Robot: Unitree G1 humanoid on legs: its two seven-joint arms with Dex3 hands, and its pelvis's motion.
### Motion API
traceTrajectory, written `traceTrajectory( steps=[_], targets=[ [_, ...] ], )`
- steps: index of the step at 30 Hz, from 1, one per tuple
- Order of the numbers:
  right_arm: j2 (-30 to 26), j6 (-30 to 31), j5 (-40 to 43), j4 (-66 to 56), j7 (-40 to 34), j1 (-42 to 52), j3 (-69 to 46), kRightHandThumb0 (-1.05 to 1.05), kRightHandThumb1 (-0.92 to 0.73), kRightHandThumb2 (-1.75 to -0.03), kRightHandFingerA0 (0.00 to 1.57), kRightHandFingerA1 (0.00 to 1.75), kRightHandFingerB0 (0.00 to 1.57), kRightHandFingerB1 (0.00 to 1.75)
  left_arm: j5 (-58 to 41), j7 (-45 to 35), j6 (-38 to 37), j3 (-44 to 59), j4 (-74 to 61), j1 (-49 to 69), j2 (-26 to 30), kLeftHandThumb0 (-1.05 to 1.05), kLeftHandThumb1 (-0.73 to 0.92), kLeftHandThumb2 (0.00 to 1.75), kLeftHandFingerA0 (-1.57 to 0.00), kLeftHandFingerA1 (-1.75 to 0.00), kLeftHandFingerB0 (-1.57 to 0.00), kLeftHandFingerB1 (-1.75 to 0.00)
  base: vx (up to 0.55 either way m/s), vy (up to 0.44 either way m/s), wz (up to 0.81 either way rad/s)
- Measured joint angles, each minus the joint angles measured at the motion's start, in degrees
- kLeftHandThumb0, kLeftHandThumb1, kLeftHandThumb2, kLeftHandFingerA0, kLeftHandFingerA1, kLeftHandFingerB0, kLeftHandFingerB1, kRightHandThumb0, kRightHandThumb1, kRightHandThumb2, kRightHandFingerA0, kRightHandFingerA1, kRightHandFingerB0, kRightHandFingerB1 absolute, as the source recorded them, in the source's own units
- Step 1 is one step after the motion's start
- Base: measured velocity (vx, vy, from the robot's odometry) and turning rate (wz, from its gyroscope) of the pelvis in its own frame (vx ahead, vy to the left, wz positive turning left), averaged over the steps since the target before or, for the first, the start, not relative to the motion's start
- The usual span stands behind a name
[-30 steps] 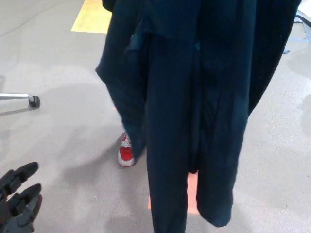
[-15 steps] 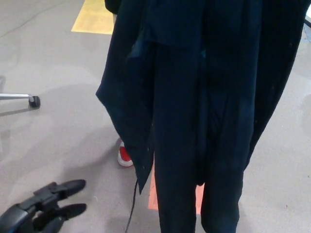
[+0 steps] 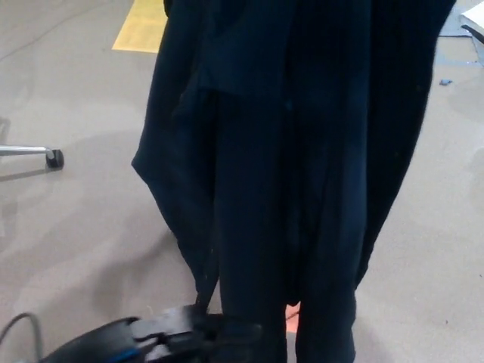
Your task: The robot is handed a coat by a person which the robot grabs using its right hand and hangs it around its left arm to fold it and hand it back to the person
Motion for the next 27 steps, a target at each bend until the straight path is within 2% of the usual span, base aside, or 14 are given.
traceTrajectory(
  steps=[1,3,4,5,6,8,9,10,13,16,17,20,21,27],
  targets=[
    [0.5,0.0,0.0,0.0,-0.1,0.1,-0.1,-0.35,-0.85,-0.64,1.06,0.87,0.9,0.77,0.2,0.4,0.9,-1.6,0.4,-1.7,-1.0,-0.75,0.92,0.69,-0.11,-0.3,-0.1,-0.28,0.0,0.0,0.0],
    [1.5,-0.1,0.0,-0.1,-0.3,0.2,-0.4,-0.34,-0.85,-0.64,1.03,0.9,0.89,0.84,1.1,1.8,2.5,-4.5,2.3,-5.3,-4.0,-0.72,0.92,0.71,-0.07,-0.27,-0.06,-0.26,0.0,0.0,0.0],
    [2.0,-0.3,0.0,-0.1,-0.5,0.3,-0.5,-0.33,-0.81,-0.63,1.04,0.95,0.87,0.9,1.6,2.7,3.1,-5.9,3.8,-7.2,-6.0,-0.7,0.74,1.1,-0.02,-0.35,-0.02,-0.34,0.0,0.0,0.0],
    [2.5,-0.8,0.0,-0.2,-0.7,0.3,-0.6,-0.33,-0.81,-0.63,1.04,0.95,0.87,0.9,2.3,3.7,3.8,-7.1,5.5,-9.2,-8.0,-0.7,0.74,1.1,-0.02,-0.35,-0.02,-0.34,0.0,0.0,0.0],
    [2.9,-1.2,0.0,-0.2,-0.9,0.4,-0.6,-0.16,-0.64,-0.63,0.93,1.45,0.73,1.36,2.9,4.6,4.2,-8.0,6.9,-10.7,-9.5,-0.82,0.78,1.1,-0.06,-0.31,-0.06,-0.3,0.0,0.0,0.0],
    [3.3,-1.8,-0.1,-0.2,-1.0,0.4,-0.7,-0.2,-0.68,-0.68,0.92,1.44,0.76,1.32,4.0,6.2,4.8,-9.3,10.5,-13.7,-12.5,-0.82,0.78,1.1,-0.07,-0.3,-0.07,-0.31,0.0,0.0,0.0],
    [3.4,-2.1,-0.1,-0.2,-1.0,0.3,-0.9,-0.21,-0.74,-0.64,0.95,1.34,0.81,1.09,4.7,7.1,4.9,-9.9,12.9,-15.4,-14.1,-0.74,0.92,0.72,-0.07,-0.26,-0.07,-0.26,0.0,0.0,0.0],
    [3.6,-2.4,-0.1,-0.2,-1.0,0.3,-1.1,-0.21,-0.74,-0.64,0.95,1.34,0.81,1.09,5.4,7.9,4.9,-10.3,15.2,-17.2,-15.5,-0.74,0.92,0.72,-0.07,-0.26,-0.07,-0.26,0.0,0.0,0.0],
    [4.0,-3.1,0.1,-0.4,-0.9,0.2,-1.9,-0.33,-0.86,-0.66,1.13,0.71,0.95,0.71,7.6,10.6,5.1,-11.4,21.8,-22.5,-19.5,-0.82,0.75,1.07,-0.13,-0.44,-0.07,-0.41,0.0,0.0,0.0],
    [4.6,-3.5,0.8,-0.8,-0.1,-0.5,-4.0,-0.34,-0.86,-0.67,1.17,0.7,1.01,0.76,10.1,13.6,5.3,-12.1,27.9,-27.9,-22.5,-0.36,0.5,1.08,0.0,-0.47,0.0,-0.47,0.0,0.0,0.0],
    [4.7,-3.7,1.1,-1.0,0.3,-0.8,-4.8,-0.35,-0.86,-0.66,1.13,0.65,1.02,0.73,11.1,14.7,5.3,-12.2,29.8,-29.6,-23.5,-0.77,0.89,0.67,-0.2,-0.29,-0.18,-0.28,0.0,0.0,0.0],
    [4.7,-4.1,1.9,-1.6,1.9,-2.2,-6.8,-0.38,-0.87,-0.66,1.1,0.64,1.02,0.71,13.3,17.7,5.3,-12.3,35.4,-34.5,-25.9,-0.75,0.87,0.67,-0.21,-0.29,-0.2,-0.28,0.0,0.0,0.0],
    [4.7,-4.2,2.3,-1.8,2.5,-3.0,-7.5,-0.38,-0.87,-0.68,1.17,0.65,1.05,0.78,14.0,18.7,5.3,-12.1,37.4,-36.3,-26.8,-0.37,0.46,1.06,0.0,-0.47,0.0,-0.46,0.0,0.0,0.0],
    [4.8,-3.9,4.2,-3.0,5.8,-7.3,-11.7,-0.39,-0.86,-0.66,1.17,0.66,1.11,0.76,16.4,23.5,6.2,-10.3,49.6,-46.9,-32.1,-0.37,0.45,1.05,0.0,-0.47,0.0,-0.45,0.0,0.0,0.0]
  ],
)
